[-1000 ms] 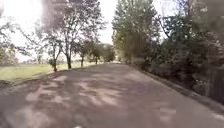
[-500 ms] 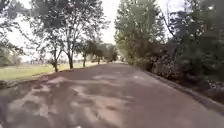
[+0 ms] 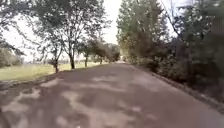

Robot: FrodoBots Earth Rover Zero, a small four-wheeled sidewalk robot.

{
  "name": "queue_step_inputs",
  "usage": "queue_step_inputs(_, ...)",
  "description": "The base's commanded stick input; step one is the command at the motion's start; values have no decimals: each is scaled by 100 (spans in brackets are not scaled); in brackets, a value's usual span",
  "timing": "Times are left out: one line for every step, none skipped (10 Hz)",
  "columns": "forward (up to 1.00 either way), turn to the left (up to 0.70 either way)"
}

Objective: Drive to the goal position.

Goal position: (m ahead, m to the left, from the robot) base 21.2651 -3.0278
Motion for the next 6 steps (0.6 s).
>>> queue_step_inputs(100,-6)
queue_step_inputs(100,-6)
queue_step_inputs(100,-6)
queue_step_inputs(100,-6)
queue_step_inputs(100,-6)
queue_step_inputs(100,-7)
